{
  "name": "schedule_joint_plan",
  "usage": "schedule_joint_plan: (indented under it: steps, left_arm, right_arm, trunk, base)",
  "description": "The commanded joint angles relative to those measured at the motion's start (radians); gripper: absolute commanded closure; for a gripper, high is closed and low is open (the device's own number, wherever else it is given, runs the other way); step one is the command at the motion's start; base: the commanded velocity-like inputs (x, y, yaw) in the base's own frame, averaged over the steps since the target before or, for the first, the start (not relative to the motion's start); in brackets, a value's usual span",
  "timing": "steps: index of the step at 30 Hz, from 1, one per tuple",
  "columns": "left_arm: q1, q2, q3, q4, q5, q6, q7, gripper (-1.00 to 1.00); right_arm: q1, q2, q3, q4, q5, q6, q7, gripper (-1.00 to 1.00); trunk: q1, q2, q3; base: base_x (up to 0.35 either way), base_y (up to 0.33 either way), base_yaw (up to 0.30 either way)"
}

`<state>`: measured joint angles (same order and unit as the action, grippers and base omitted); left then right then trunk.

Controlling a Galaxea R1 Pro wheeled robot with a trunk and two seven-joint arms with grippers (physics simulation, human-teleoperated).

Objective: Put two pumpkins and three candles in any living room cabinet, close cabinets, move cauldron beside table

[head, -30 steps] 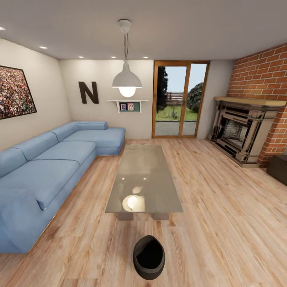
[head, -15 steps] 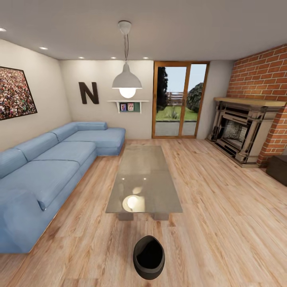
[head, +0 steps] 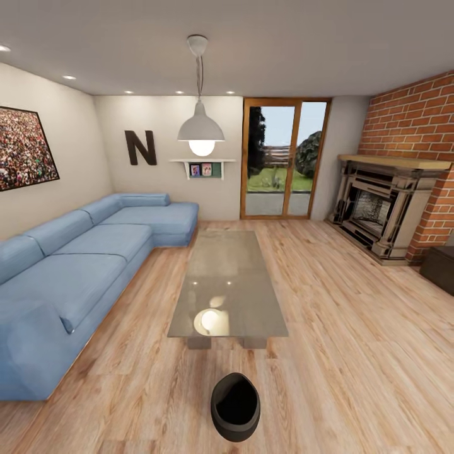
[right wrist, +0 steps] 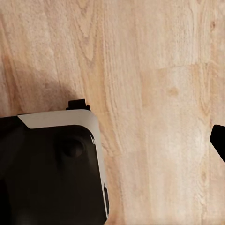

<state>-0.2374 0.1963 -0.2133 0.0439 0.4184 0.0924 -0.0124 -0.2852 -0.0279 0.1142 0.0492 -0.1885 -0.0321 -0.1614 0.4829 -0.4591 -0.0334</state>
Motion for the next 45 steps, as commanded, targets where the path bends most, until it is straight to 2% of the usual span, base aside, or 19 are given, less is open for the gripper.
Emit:
schedule_joint_plan:
  steps: [1, 7, 9, 12, 16, 45]
  left_arm:
    - [0.001, -0.001, -0.009, 0.002, 0.010, -0.013, -0.001, -1.00]
    - [0.012, -0.001, -0.008, 0.002, 0.010, -0.052, -0.001, -1.00]
    - [0.022, -0.001, -0.007, 0.001, 0.011, -0.089, -0.002, -1.00]
    - [0.033, -0.001, -0.006, 0.001, 0.012, -0.171, -0.003, -1.00]
    - [0.037, -0.003, -0.006, 0.000, 0.010, -0.201, -0.003, -1.00]
    - [0.038, -0.009, -0.003, -0.033, 0.013, -0.212, -0.004, -1.00]
  right_arm:
    - [-0.002, 0.000, 0.009, 0.003, -0.009, -0.003, 0.000, -1.00]
    - [0.006, 0.000, 0.009, 0.004, -0.009, -0.003, 0.000, -1.00]
    - [0.010, 0.000, 0.009, 0.004, -0.009, -0.003, 0.000, -1.00]
    - [0.012, 0.000, 0.009, 0.004, -0.009, -0.003, -0.002, -1.00]
    - [0.013, 0.001, 0.008, 0.004, -0.011, -0.002, -0.007, -1.00]
    - [0.014, 0.006, 0.007, 0.002, -0.014, -0.002, -0.006, -1.00]
  trunk:
    - [-0.003, 0.005, 0.001]
    - [-0.026, 0.047, 0.020]
    - [-0.033, 0.059, 0.025]
    - [-0.033, 0.059, 0.025]
    - [-0.033, 0.059, 0.025]
    - [-0.033, 0.059, 0.025]
  base:
    - [0.000, 0.000, 0.000]
    - [0.000, 0.000, 0.000]
    - [0.000, 0.000, 0.000]
    - [0.000, 0.000, 0.000]
    - [0.000, 0.000, 0.000]
    - [0.000, 0.000, 0.000]
